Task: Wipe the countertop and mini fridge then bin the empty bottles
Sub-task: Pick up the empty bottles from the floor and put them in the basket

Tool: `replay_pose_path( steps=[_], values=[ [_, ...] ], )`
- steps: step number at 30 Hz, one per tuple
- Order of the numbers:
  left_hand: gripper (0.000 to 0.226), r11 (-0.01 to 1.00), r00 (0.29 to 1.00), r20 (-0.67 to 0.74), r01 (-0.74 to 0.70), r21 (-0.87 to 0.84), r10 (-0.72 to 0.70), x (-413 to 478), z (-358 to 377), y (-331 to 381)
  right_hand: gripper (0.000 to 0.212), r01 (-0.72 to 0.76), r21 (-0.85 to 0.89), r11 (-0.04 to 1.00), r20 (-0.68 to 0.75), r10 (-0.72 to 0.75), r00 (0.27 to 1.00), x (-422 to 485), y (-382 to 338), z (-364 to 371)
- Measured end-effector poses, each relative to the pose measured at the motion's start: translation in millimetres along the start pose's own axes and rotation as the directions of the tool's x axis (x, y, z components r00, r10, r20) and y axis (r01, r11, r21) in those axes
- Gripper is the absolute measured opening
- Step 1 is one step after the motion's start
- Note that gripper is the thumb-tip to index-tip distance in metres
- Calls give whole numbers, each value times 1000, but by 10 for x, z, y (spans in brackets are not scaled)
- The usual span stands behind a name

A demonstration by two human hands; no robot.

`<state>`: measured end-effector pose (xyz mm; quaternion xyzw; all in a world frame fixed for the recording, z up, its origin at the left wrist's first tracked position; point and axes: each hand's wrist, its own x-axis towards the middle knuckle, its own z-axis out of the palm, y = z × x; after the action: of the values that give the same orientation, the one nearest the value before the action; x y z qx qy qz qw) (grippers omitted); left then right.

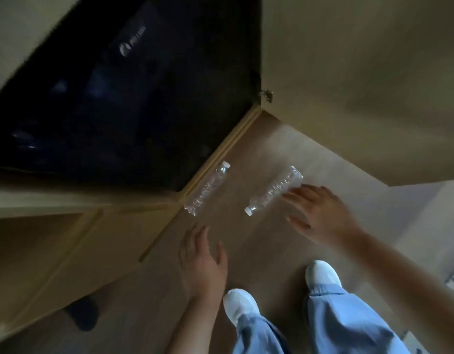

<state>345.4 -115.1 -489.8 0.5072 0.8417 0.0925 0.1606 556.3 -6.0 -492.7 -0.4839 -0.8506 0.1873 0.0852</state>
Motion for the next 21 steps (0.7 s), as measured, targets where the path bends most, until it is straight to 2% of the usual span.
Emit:
replay_pose_path(
  steps=[4,7,12,17,21],
  values=[
    [41,996,994,69,85,-11,-84,164,762,-343,52,-22,-10,1000,42,22,999,-23,300,776],
    [43,997,992,99,77,24,-79,293,1228,-593,52,-43,38,998,94,39,995,9,445,1308],
    [45,995,993,92,66,71,-72,636,1819,-963,49,30,66,997,133,-39,990,148,665,2033],
    [48,994,997,75,12,111,-20,987,2173,-1207,52,13,24,1000,203,-18,979,311,853,2452],
    [49,979,999,34,-40,201,33,1250,2324,-1303,56,81,-22,996,139,-78,987,451,986,2604]
  ],
)
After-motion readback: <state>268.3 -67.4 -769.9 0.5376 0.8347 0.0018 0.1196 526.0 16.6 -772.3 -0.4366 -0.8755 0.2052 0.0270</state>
